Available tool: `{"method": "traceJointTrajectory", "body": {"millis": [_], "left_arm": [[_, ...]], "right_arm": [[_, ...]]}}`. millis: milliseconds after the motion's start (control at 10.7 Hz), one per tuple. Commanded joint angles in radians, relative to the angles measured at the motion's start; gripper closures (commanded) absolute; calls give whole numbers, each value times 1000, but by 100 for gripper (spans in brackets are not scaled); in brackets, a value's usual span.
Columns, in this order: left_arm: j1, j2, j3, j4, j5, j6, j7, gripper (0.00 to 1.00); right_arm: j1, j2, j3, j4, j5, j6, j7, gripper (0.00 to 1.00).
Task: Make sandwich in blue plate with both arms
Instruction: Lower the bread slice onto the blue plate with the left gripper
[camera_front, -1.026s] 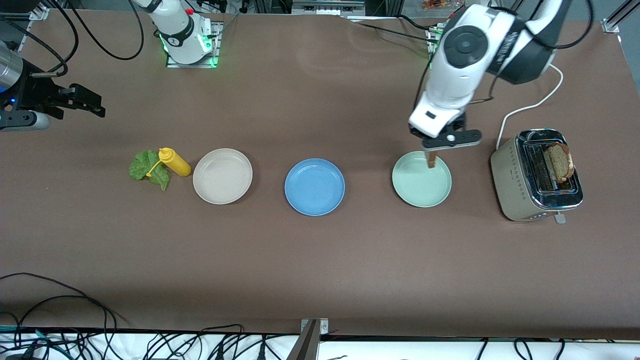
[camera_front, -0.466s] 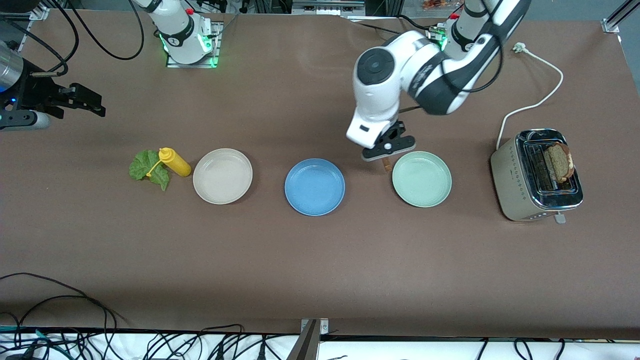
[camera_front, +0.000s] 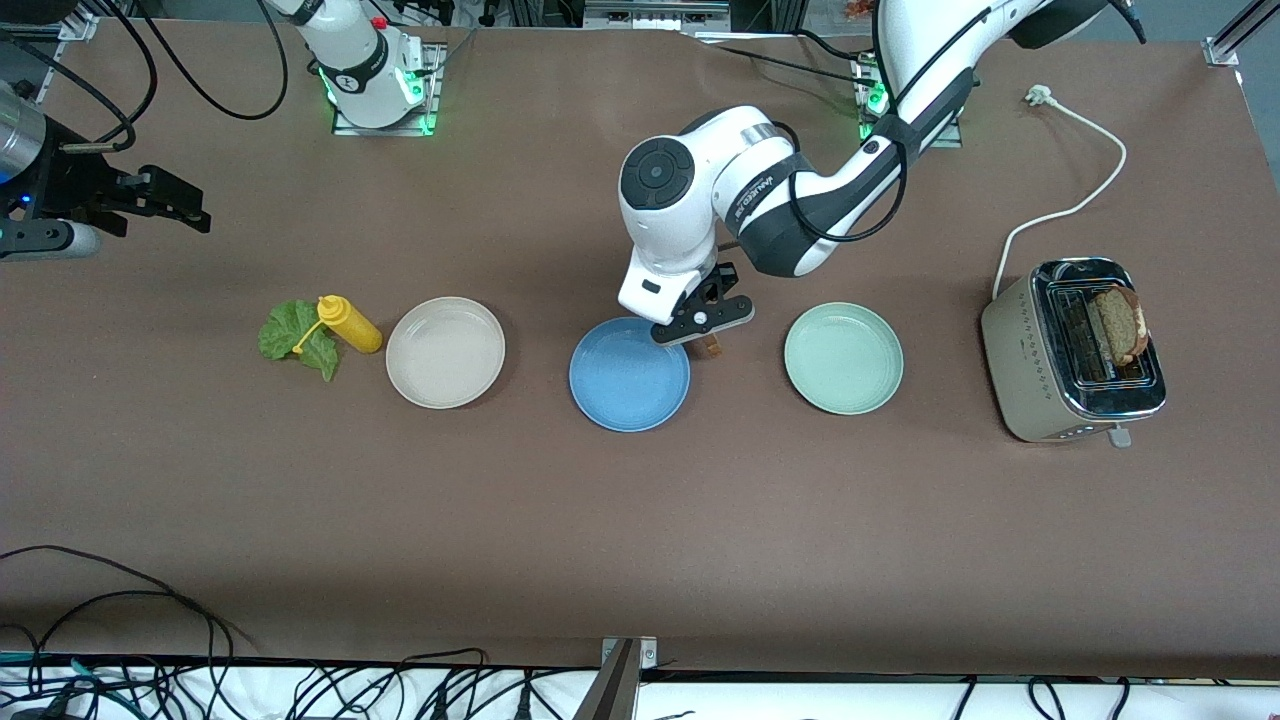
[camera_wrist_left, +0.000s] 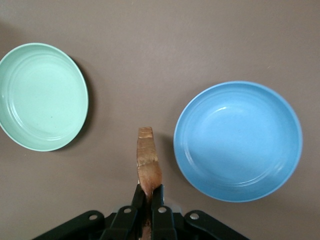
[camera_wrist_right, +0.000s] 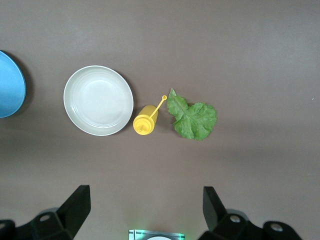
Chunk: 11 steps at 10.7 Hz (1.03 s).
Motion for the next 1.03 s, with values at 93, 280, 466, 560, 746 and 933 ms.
{"method": "traceJointTrajectory", "body": {"millis": [93, 280, 466, 560, 746, 933], "left_arm": [[16, 13, -53, 77, 28, -41, 78, 100], [23, 13, -63, 61, 25, 14, 125, 100], [54, 13, -84, 29, 20, 110, 128, 100], [83, 13, -113, -4, 20, 170, 130, 100], [115, 11, -133, -63, 23, 271, 133, 100], [144, 4, -142, -133, 22, 417, 139, 100]], "right_arm": [[2, -8, 1, 5, -6, -14, 11, 0], [2, -8, 1, 5, -8, -12, 13, 0], [2, -8, 1, 5, -8, -12, 13, 0], [2, -8, 1, 5, -8, -12, 13, 0], [2, -8, 1, 5, -8, -12, 13, 0], [2, -8, 1, 5, -8, -12, 13, 0]]}}
